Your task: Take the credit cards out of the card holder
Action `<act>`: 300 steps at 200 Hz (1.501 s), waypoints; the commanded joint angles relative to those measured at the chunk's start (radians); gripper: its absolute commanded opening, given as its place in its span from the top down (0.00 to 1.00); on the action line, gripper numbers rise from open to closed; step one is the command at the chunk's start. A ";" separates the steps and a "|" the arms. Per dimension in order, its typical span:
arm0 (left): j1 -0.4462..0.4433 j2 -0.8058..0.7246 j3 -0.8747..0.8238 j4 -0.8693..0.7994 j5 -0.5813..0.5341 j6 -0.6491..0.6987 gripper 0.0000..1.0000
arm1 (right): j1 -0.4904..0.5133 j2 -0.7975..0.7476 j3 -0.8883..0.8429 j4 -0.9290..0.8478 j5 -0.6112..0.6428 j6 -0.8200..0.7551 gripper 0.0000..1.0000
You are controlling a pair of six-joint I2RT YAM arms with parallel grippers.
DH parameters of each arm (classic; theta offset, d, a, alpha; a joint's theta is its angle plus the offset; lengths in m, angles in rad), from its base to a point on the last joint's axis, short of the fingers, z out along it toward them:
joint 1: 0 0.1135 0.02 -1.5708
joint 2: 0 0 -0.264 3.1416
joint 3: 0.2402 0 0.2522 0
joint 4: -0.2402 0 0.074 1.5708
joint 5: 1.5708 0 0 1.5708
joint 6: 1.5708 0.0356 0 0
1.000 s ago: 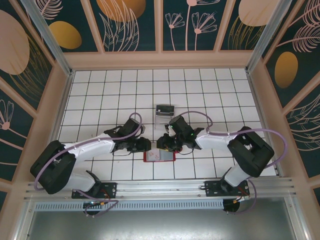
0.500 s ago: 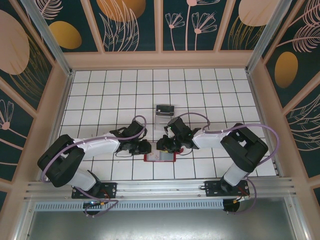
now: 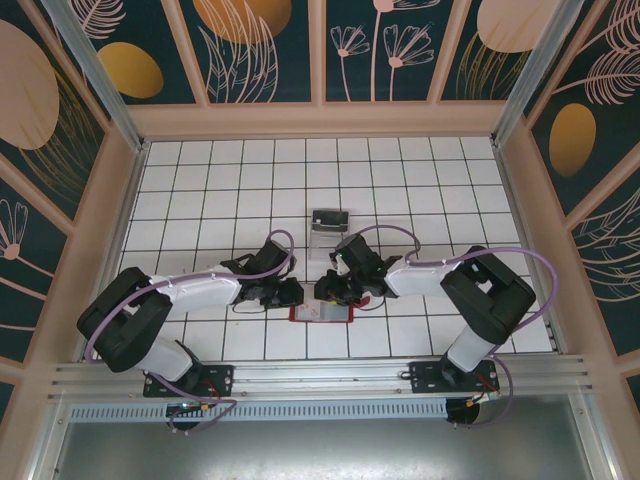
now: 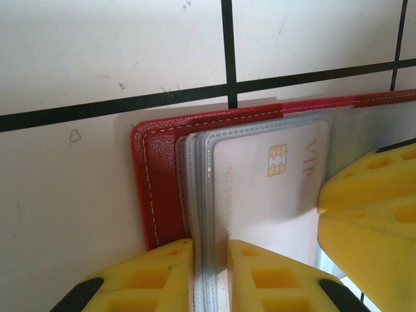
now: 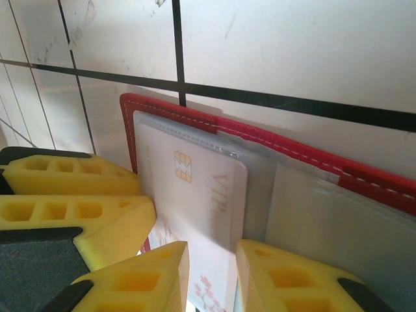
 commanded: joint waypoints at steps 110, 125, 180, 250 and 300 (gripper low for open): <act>-0.010 0.041 -0.004 -0.044 -0.015 0.010 0.81 | 0.001 -0.031 -0.010 -0.029 0.037 -0.014 0.72; -0.009 0.039 -0.006 -0.044 -0.016 0.009 0.81 | 0.002 -0.029 -0.011 -0.028 0.039 -0.014 0.72; -0.010 0.044 0.001 -0.044 -0.014 0.010 0.81 | 0.003 -0.037 -0.034 0.049 -0.006 0.011 0.73; -0.011 0.042 0.006 -0.046 -0.012 0.008 0.82 | 0.001 -0.084 -0.093 0.208 -0.062 0.067 0.73; -0.013 0.035 0.008 -0.042 -0.009 0.003 0.82 | 0.002 -0.050 -0.116 0.313 -0.095 0.092 0.73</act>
